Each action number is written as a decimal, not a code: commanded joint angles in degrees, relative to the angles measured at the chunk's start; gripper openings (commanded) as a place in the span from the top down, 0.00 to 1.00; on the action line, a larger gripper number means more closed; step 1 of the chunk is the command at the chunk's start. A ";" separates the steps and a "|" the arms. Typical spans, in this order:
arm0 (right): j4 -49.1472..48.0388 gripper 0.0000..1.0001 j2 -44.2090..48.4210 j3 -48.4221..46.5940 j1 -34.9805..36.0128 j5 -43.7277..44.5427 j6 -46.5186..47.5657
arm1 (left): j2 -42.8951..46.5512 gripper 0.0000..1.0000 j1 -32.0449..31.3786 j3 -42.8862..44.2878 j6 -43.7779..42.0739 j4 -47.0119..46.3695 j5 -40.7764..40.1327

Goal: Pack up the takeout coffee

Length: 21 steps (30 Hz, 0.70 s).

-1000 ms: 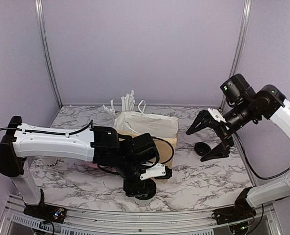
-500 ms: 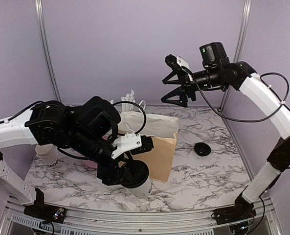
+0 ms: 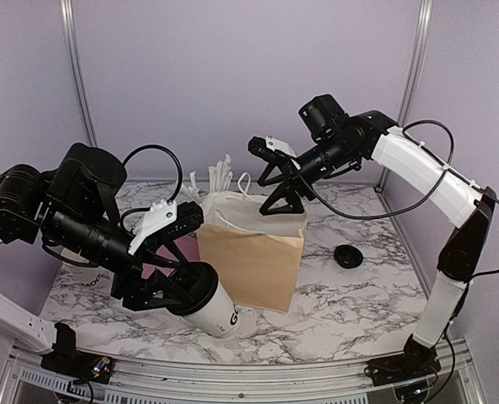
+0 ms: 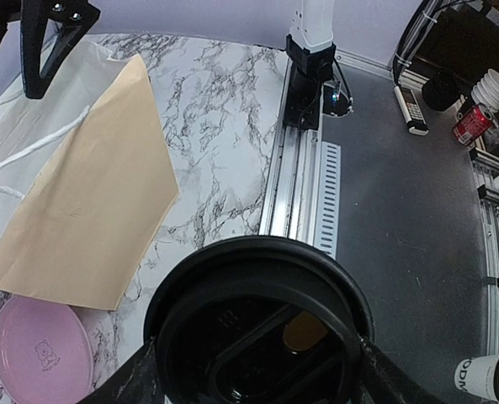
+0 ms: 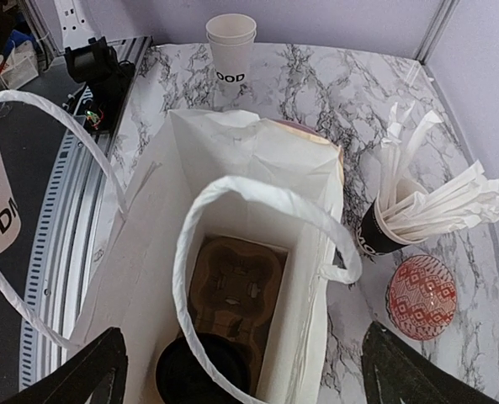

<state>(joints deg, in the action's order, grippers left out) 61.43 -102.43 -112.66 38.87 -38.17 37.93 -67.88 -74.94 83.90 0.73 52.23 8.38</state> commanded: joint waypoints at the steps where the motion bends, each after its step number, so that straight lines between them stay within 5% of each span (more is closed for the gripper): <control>1: 1.05 0.09 -2.72 -4.13 0.13 4.43 -2.48 | 0.25 0.35 -0.03 -0.62 0.85 1.65 -1.11; 4: 1.41 0.20 -5.30 -6.40 -0.14 5.81 -5.08 | 0.41 0.35 -0.01 1.15 0.55 2.95 -3.60; 9: 2.82 0.51 -7.35 -7.94 -2.04 1.94 -7.41 | 2.31 0.35 0.04 6.35 1.23 8.28 -9.91; 21: 5.12 0.99 -6.73 -7.57 -2.69 -0.45 -4.78 | 4.55 0.34 0.05 14.87 -0.34 11.40 -29.12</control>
<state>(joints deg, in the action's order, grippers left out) 64.84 -110.34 -118.28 36.38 -37.10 31.66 -61.08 -74.94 95.92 2.28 62.02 -12.43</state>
